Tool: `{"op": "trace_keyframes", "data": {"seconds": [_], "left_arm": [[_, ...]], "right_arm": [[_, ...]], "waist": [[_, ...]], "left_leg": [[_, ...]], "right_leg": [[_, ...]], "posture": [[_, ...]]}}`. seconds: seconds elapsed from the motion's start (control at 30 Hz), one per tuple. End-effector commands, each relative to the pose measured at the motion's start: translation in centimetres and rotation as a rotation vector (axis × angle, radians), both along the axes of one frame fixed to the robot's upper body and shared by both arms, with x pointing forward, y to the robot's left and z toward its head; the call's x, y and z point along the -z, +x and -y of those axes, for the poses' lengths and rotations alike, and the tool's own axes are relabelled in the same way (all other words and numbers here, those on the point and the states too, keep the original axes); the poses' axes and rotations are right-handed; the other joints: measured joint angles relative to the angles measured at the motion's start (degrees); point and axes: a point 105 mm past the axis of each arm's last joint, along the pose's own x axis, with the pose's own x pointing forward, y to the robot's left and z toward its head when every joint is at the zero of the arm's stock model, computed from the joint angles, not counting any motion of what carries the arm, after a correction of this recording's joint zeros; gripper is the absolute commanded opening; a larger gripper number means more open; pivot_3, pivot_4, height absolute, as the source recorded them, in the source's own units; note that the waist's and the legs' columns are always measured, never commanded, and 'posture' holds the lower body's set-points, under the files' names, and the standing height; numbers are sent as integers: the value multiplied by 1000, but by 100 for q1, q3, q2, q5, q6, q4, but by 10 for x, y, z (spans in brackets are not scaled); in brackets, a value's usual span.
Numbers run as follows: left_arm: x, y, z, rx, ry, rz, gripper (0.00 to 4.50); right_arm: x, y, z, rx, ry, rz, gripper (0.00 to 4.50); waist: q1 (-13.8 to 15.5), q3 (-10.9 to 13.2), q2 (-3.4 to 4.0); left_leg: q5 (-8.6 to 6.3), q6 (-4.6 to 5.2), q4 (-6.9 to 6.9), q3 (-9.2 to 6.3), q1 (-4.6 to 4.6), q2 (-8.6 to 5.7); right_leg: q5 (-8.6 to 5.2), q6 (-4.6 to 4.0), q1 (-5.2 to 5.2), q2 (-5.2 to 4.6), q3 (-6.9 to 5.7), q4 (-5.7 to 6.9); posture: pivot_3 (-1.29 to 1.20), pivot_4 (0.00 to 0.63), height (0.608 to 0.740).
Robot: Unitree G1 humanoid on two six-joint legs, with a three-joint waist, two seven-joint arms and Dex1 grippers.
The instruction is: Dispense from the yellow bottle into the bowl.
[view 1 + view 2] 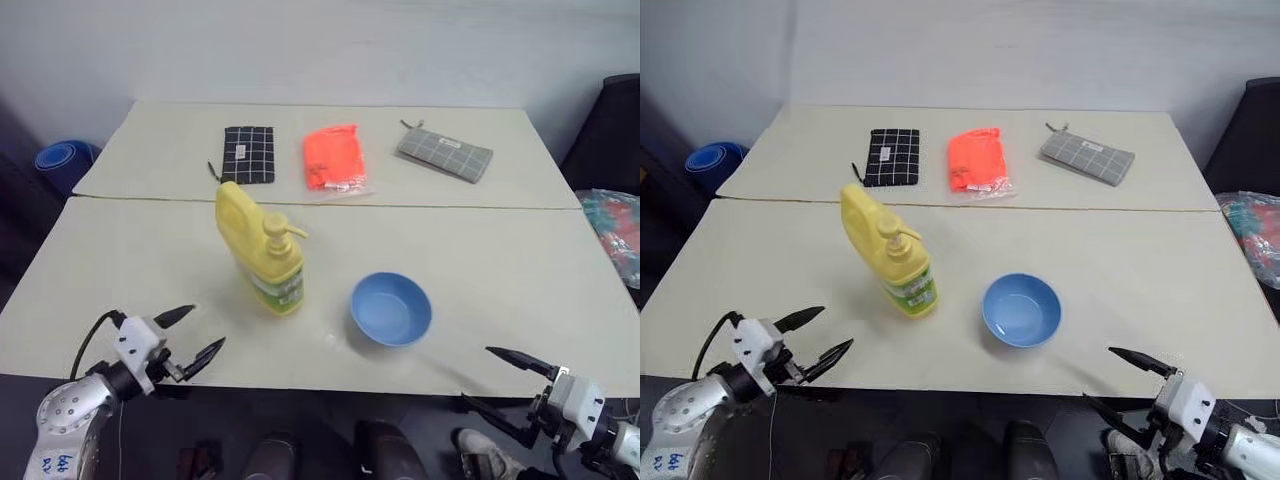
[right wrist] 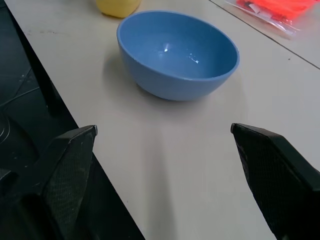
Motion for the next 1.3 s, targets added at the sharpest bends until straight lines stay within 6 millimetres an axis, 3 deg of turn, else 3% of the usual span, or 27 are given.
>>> {"op": "trace_keyframes", "data": {"seconds": [0.03, 0.1, 0.2, 0.27, 0.47, 0.67, 0.77, 0.93, 1.07, 1.13, 1.23, 1.3], "left_arm": [[-6, -9, 12, 84, 24, 1, 4500], [-9, -13, 15, 119, 13, -14, 4500], [-24, -30, 25, 303, -67, -91, 4500], [-37, -29, 30, 320, -113, -78, 4500], [-45, -41, 53, 442, -109, -84, 4500], [-57, -38, 50, 427, -83, -43, 4500], [-64, -37, 49, 417, -79, -30, 4500], [-74, -39, 52, 436, -118, -56, 4500], [-95, -45, 52, 464, -186, -88, 4500], [-114, -45, 51, 474, -232, -76, 4500], [-146, -42, 50, 493, -264, -28, 4500], [-168, -34, 50, 490, -269, 38, 4104]], "right_arm": [[-12, 12, -8, -1, 34, 60, 4480], [-22, 20, -16, -19, 53, 86, 4480], [-43, 33, -49, -129, 90, 76, 4480], [-44, 38, -68, -174, 77, 18, 4480], [-27, 69, -105, -139, -13, -78, 4480], [1, 80, -121, -133, -99, -134, 4480], [11, 83, -123, -126, -136, -156, 3859], [14, 90, -129, -124, -164, -131, 2140], [-3, 93, -134, -163, -167, -55, 818], [-18, 92, -134, -216, -202, 7, 179], [-43, 89, -131, -305, -265, 87, 15], [-59, 85, -131, -385, -298, 105, 0]], "waist": [[-17, 0, 0], [-36, 1, 1], [-46, 1, 1], [-40, 0, 7], [23, -1, 7], [13, 0, 5], [10, 0, 5], [-5, 0, 4], [-26, 1, 3], [-48, 1, 3], [-54, 4, 2], [-39, 6, 5]], "left_leg": [[0, 0, -1, 0, 0, 0], [1, -1, 0, 0, 0, 0], [1, -2, 4, 0, 0, 4], [3, -5, 3, -4, -2, 6], [2, -4, 4, -7, -9, 2], [2, -4, 4, -7, -11, 1], [2, -4, 6, -6, -11, 1], [2, -5, 11, -6, -10, 1], [2, -5, 10, -7, -12, 3], [2, -5, 10, -7, -12, 3], [2, -5, 17, -7, -11, 3], [2, -5, 20, -9, -13, 2]], "right_leg": [[0, 0, 0, 0, 0, 0], [0, 0, 0, 0, 1, 1], [0, -1, -1, 0, 1, 5], [-2, -4, -4, 0, -1, 9], [-2, -4, -4, 0, -4, -4], [-2, -4, -8, 1, -7, -2], [-2, -4, -8, 2, -6, 0], [-2, -4, -8, 3, -6, 4], [-2, -4, -11, 6, -4, 5], [-2, -4, -11, 6, -4, 6], [-2, -4, -9, 6, -4, 9], [-2, -4, -9, 6, -6, 9]], "posture": [[0, 150, 740], [0, 150, 740], [0, 150, 740], [0, 150, 740], [0, 150, 740], [0, 150, 740], [0, 150, 740], [0, 150, 740], [0, 150, 740], [0, 150, 740], [0, 150, 740], [0, 150, 740]]}}
